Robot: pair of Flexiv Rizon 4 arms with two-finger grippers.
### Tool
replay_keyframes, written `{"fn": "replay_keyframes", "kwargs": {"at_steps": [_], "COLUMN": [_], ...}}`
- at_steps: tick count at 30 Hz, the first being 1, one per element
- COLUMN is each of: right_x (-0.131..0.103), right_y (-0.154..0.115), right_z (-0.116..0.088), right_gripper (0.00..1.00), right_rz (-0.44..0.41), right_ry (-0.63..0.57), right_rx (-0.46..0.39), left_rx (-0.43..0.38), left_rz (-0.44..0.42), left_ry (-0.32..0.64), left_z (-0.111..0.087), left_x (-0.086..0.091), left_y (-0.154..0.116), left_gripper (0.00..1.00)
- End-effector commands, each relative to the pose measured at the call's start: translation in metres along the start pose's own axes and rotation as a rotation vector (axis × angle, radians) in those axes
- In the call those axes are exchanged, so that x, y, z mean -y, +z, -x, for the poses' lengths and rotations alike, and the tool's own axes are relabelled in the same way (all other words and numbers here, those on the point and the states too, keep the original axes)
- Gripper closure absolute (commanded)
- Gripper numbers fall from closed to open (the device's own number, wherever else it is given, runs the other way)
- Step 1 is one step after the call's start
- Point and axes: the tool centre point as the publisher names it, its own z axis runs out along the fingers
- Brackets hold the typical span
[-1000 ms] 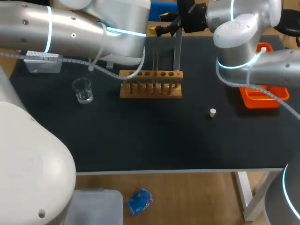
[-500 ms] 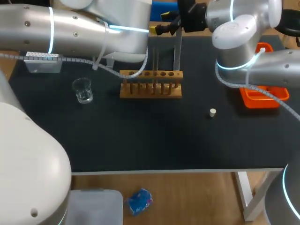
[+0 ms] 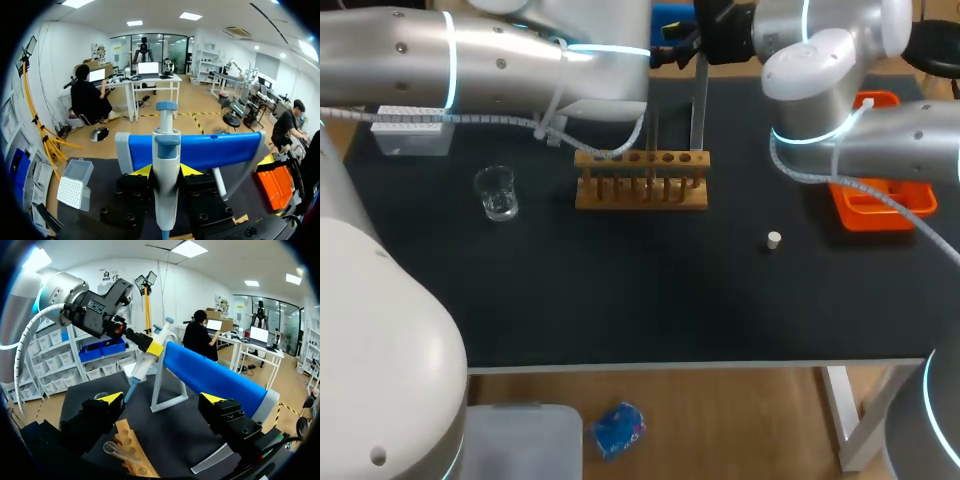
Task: Invert the test tube, pick up the pipette, mount the tip to pipette, aspirate from beaker and dispense into the tube, eject the tip, return the pipette, and cap with the stopper.
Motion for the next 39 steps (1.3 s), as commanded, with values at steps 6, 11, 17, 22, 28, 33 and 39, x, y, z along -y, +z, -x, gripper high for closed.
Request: {"fn": "replay_keyframes", "kwargs": {"at_steps": [6, 11, 17, 22, 28, 33, 39], "right_x": [-0.001, -0.001, -0.001, -0.001, -0.001, -0.001, -0.001], "right_y": [0.002, 0.002, 0.002, 0.002, 0.002, 0.002, 0.002], "right_z": [0.001, 0.001, 0.001, 0.001, 0.001, 0.001, 0.001], "right_gripper": [0.0, 0.0, 0.0, 0.0, 0.0, 0.0, 0.0], "right_rz": [-0.002, -0.002, -0.002, -0.002, -0.002, -0.002, -0.002], "right_ry": [0.001, 0.001, 0.001, 0.001, 0.001, 0.001, 0.001], "right_rx": [-0.002, -0.002, -0.002, -0.002, -0.002, -0.002, -0.002], "left_rx": [0.033, 0.038, 0.045, 0.049, 0.057, 0.06, 0.063], "left_rz": [0.016, 0.024, 0.038, 0.054, 0.069, 0.077, 0.089], "left_ry": [0.007, 0.009, 0.013, 0.008, 0.005, 0.003, -0.004], "left_z": [0.007, 0.01, 0.012, 0.014, 0.016, 0.017, 0.017], "left_x": [0.011, 0.014, 0.015, 0.013, 0.01, 0.007, 0.003], "left_y": [0.011, 0.016, 0.022, 0.026, 0.03, 0.031, 0.033], "left_gripper": [1.0, 1.0, 1.0, 1.0, 1.0, 1.0, 1.0]}}
